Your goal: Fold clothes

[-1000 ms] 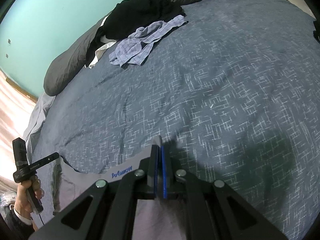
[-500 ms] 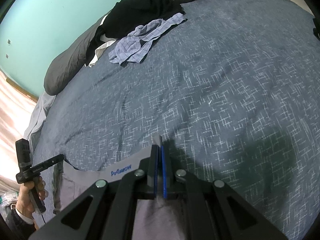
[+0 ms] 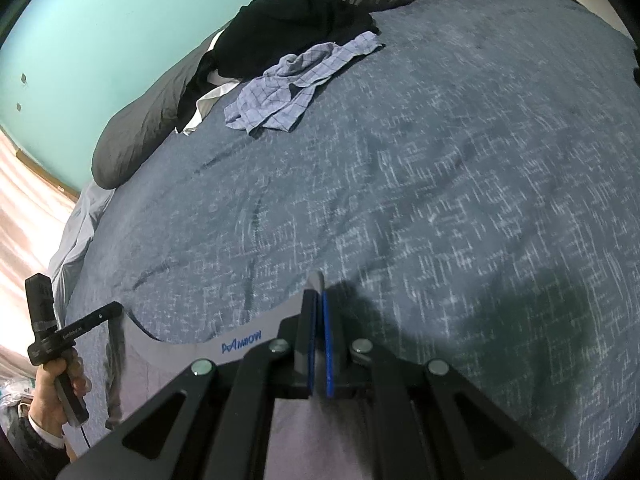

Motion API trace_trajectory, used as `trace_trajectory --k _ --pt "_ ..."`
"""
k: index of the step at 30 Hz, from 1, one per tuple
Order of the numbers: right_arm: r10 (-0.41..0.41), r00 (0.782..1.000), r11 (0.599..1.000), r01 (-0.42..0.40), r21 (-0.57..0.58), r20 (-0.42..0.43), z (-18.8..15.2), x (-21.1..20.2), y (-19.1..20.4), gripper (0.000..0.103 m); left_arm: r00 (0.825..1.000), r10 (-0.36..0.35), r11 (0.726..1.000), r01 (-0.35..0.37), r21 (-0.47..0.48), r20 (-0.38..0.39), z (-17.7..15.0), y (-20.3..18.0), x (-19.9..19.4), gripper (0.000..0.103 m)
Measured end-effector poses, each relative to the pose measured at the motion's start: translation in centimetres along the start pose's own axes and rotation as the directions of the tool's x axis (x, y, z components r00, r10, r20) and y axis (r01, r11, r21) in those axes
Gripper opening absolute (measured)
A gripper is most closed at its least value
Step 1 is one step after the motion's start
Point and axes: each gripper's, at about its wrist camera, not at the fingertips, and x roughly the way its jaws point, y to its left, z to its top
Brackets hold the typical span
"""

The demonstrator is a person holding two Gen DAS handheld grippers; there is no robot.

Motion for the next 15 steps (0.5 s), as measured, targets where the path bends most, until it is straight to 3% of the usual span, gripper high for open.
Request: trace_trajectory --k 8,12,13,15 --pt "-0.014 0.999 1.000 0.014 -0.002 -0.040 0.8 1.7 0.3 0.003 0.999 0.022 1.000 -0.023 -0.017 -0.036 -0.1 0.2 1.2 0.004" --pt "-0.013 0.998 0.999 0.016 0.052 -0.065 0.8 2.2 -0.5 0.007 0.999 0.034 0.999 -0.035 -0.030 -0.042 -0.2 0.6 1.0 0.008" --pt "-0.015 0.998 0.997 0.020 0.074 -0.061 0.8 2.0 -0.8 0.009 0.999 0.036 0.999 -0.038 -0.036 -0.039 -0.2 0.8 0.7 0.010" --pt "-0.024 0.999 0.993 0.029 0.116 -0.040 0.9 1.5 -1.5 0.018 0.999 0.042 0.998 -0.044 -0.047 -0.035 -0.3 1.1 0.2 0.030"
